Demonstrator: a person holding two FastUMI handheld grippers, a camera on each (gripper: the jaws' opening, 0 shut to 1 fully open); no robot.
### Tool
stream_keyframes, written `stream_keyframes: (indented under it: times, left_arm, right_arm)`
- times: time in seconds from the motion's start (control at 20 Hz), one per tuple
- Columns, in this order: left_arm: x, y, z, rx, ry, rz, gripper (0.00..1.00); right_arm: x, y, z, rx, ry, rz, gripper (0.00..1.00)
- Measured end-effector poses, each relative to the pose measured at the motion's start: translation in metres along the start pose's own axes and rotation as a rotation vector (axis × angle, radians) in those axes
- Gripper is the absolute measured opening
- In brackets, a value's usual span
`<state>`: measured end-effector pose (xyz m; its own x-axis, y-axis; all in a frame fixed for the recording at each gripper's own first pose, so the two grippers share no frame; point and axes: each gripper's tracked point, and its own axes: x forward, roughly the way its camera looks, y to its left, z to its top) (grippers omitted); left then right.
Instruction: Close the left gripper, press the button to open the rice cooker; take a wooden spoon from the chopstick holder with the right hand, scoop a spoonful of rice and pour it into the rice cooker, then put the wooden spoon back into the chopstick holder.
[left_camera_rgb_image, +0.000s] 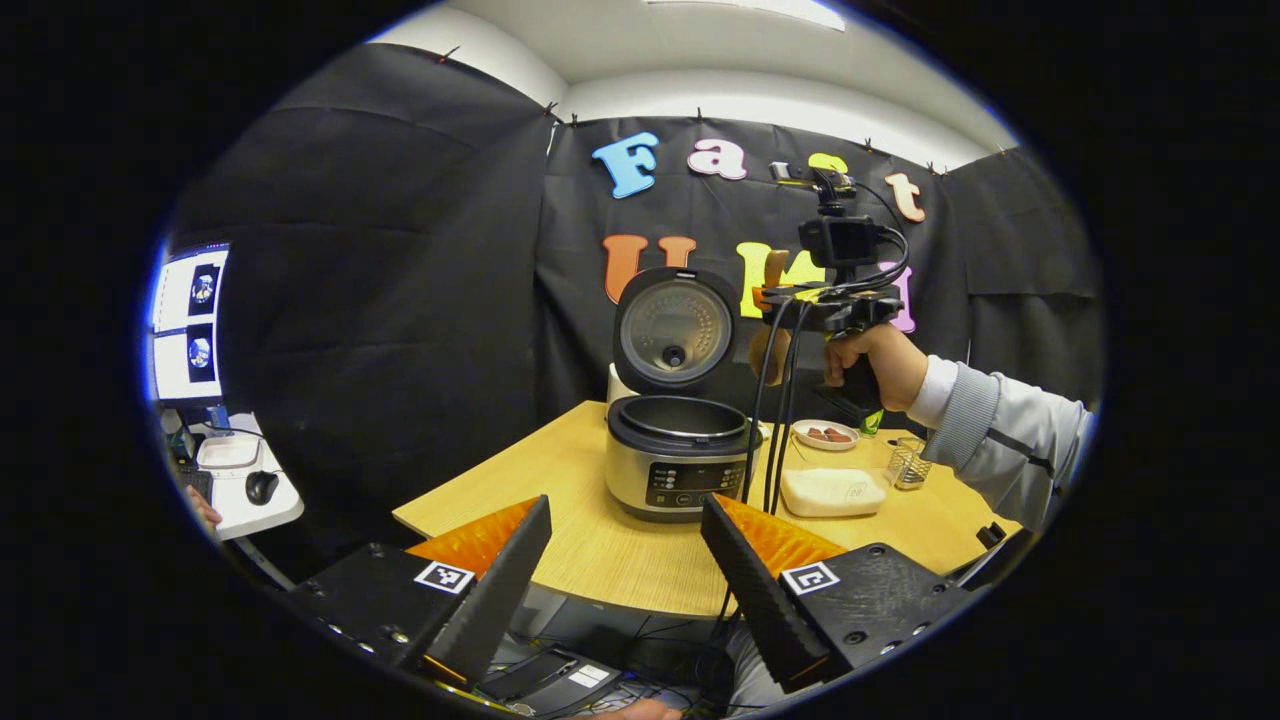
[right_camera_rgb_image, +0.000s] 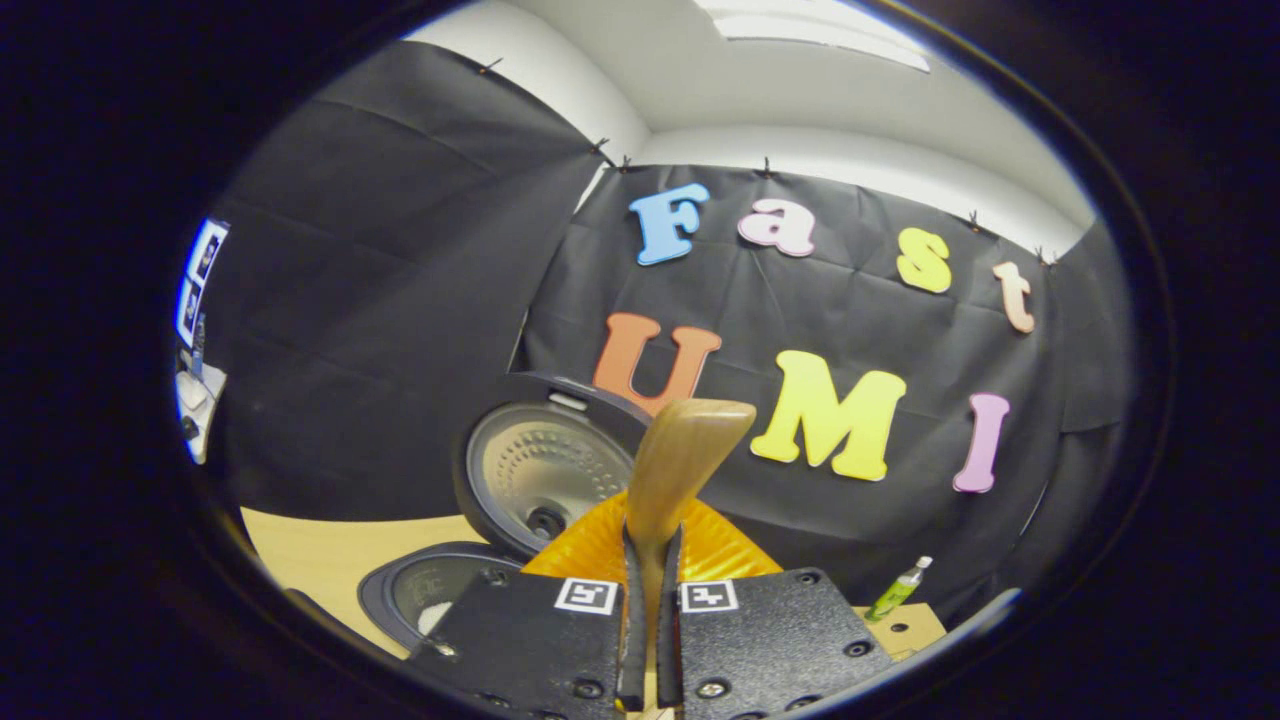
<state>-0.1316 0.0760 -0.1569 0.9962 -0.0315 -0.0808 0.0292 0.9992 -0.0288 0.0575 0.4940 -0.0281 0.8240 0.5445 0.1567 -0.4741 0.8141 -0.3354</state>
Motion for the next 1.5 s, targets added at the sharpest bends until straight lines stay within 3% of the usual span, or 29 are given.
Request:
stream_keyframes:
  times: [0.1,0.15,0.2,0.3,0.35,0.4,0.45,0.65,0.7,0.75,0.85,1.2,1.3,1.5]
  left_arm:
    - [-0.002,-0.002,0.005,0.015,-0.014,-0.002,0.95]
    - [-0.003,-0.008,0.009,0.023,-0.023,-0.007,0.95]
    - [-0.002,-0.014,0.011,0.027,-0.026,-0.012,0.95]
    - [0.001,-0.024,0.012,0.02,-0.021,-0.023,0.95]
    - [0.003,-0.029,0.01,0.016,-0.017,-0.031,0.95]
    - [0.003,-0.033,0.01,0.014,-0.019,-0.038,1.0]
    - [0.005,-0.038,0.01,0.015,-0.015,-0.045,0.95]
    - [0.005,-0.053,0.013,0.034,-0.027,-0.06,0.95]
    - [0.005,-0.057,0.015,0.033,-0.031,-0.066,0.95]
    - [0.005,-0.061,0.014,0.031,-0.034,-0.073,0.95]
    - [0.006,-0.067,0.016,0.034,-0.036,-0.08,0.95]
    - [0.011,-0.087,0.018,0.03,-0.042,-0.096,0.95]
    - [0.017,-0.094,0.015,0.041,-0.031,-0.104,0.95]
    - [0.023,-0.101,0.009,0.066,-0.013,-0.111,0.95]
  right_arm:
    - [-0.008,-0.029,0.001,0.024,0.002,-0.037,0.1]
    - [-0.012,-0.045,-0.001,0.045,0.006,-0.056,0.05]
    - [-0.016,-0.06,-0.003,0.066,0.011,-0.07,0.1]
    - [-0.026,-0.097,-0.009,0.105,0.028,-0.111,0.06]
    - [-0.03,-0.114,-0.012,0.124,0.034,-0.13,0.1]
    - [-0.036,-0.131,-0.014,0.137,0.035,-0.147,0.11]
    - [-0.042,-0.149,-0.017,0.142,0.039,-0.164,0.1]
    - [-0.07,-0.222,-0.035,0.16,0.058,-0.251,0.11]
    - [-0.078,-0.239,-0.04,0.17,0.066,-0.275,0.06]
    - [-0.085,-0.254,-0.044,0.172,0.071,-0.299,0.11]
    - [-0.089,-0.288,-0.049,0.171,0.078,-0.346,0.11]
    - [-0.101,-0.346,-0.108,0.251,0.163,-0.425,0.11]
    - [-0.099,-0.353,-0.136,0.271,0.199,-0.427,0.07]
    - [-0.09,-0.365,-0.187,0.327,0.28,-0.429,0.11]
